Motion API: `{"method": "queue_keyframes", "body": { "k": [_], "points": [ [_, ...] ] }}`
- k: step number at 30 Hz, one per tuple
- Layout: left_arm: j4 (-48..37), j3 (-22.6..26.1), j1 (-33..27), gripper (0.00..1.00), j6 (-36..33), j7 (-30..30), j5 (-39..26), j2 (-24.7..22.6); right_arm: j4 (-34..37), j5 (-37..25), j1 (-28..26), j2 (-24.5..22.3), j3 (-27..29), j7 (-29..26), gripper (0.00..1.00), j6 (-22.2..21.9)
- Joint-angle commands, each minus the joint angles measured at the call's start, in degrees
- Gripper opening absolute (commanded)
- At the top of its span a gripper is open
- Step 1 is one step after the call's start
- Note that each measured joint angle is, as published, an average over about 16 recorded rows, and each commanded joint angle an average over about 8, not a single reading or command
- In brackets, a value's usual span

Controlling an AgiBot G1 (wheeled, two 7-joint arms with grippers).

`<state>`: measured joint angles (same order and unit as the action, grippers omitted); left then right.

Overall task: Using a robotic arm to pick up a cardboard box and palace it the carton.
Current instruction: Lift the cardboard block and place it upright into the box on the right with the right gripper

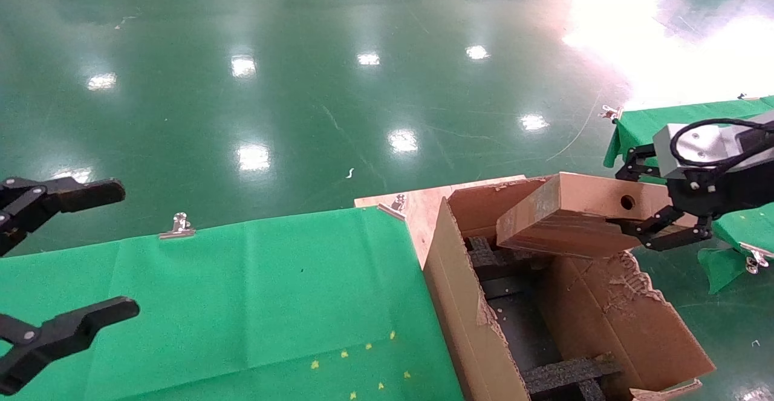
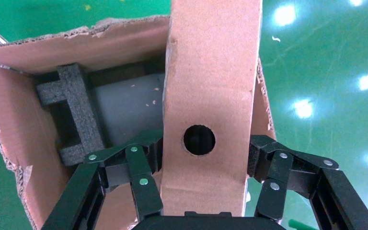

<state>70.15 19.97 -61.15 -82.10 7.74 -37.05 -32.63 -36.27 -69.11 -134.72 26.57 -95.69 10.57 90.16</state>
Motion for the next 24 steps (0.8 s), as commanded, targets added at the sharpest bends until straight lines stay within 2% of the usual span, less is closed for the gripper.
{"method": "queue_keyframes", "body": {
  "k": [1, 5, 12, 24],
  "points": [
    [0.0, 0.0, 0.0, 1.00, 0.0, 0.0, 0.0, 0.0, 0.0, 0.2, 0.2, -0.1, -0.3, 0.0, 0.00, -0.3],
    [0.0, 0.0, 0.0, 1.00, 0.0, 0.0, 0.0, 0.0, 0.2, 2.7, 2.9, -1.9, -0.6, -5.5, 0.00, -2.5],
    [0.0, 0.0, 0.0, 1.00, 0.0, 0.0, 0.0, 0.0, -2.7, 4.6, 6.9, -5.3, -1.7, -20.6, 0.00, -9.2],
    [0.0, 0.0, 0.0, 1.00, 0.0, 0.0, 0.0, 0.0, -18.1, 3.1, 10.3, -13.9, -4.2, -51.4, 0.00, -23.2]
  ]
}}
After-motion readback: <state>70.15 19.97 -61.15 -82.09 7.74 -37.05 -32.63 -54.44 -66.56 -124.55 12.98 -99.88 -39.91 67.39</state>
